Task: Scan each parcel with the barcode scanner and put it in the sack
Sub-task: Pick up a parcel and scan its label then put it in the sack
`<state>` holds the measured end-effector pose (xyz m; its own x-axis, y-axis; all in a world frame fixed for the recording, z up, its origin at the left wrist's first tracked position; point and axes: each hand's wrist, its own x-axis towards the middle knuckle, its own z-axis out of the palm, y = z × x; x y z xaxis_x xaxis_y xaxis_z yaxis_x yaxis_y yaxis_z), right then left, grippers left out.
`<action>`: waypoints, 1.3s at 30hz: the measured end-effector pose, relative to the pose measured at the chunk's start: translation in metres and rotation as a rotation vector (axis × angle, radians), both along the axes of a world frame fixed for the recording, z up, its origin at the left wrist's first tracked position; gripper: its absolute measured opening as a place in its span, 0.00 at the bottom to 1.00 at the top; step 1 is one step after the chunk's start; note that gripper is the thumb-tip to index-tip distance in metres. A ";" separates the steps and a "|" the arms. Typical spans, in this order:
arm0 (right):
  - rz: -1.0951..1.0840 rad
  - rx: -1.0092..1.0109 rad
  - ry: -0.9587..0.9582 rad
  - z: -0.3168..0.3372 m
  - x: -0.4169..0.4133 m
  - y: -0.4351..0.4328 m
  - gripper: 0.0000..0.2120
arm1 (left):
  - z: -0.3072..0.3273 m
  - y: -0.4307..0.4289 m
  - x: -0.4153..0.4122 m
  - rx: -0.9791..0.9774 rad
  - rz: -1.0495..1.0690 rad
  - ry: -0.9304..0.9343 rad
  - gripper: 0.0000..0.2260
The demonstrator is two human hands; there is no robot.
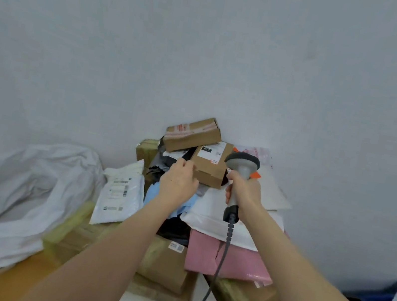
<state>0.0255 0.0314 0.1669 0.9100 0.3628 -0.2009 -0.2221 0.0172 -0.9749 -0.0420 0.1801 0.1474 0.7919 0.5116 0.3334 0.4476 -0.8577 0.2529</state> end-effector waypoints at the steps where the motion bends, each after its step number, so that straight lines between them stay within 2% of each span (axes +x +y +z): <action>1: 0.008 0.011 0.004 0.005 0.003 0.009 0.07 | 0.003 0.008 0.000 -0.077 0.015 -0.021 0.16; 6: -0.002 -0.011 -0.005 0.022 0.027 0.054 0.08 | 0.012 0.063 0.017 -0.373 0.091 -0.134 0.18; 11: -0.065 -0.017 0.010 0.023 0.060 0.100 0.06 | 0.008 0.127 0.051 -0.603 0.105 -0.280 0.25; 18: -0.187 -0.072 -0.056 0.014 0.097 0.149 0.06 | -0.006 0.202 0.107 -0.918 0.179 -0.308 0.30; 23: -0.271 -0.019 -0.003 0.008 0.110 0.161 0.04 | -0.013 0.223 0.134 -1.111 0.212 -0.282 0.31; 28: -0.306 -0.012 0.002 0.004 0.114 0.163 0.03 | -0.010 0.227 0.144 -1.315 0.252 -0.198 0.26; 32: -0.321 -0.006 -0.002 0.010 0.114 0.157 0.03 | -0.006 0.226 0.144 -1.453 0.267 -0.398 0.20; 36: -0.306 0.052 0.017 0.020 0.105 0.142 0.04 | 0.013 0.219 0.120 -1.405 0.198 -0.626 0.15; 39: -0.282 0.131 0.065 0.031 0.094 0.130 0.04 | 0.033 0.213 0.089 -1.379 0.042 -0.673 0.07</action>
<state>0.1195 0.1614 0.1978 0.9652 0.1248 -0.2300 -0.2524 0.2119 -0.9441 0.0473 0.3932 0.1806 0.6710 0.7308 -0.1251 -0.0547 0.2170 0.9746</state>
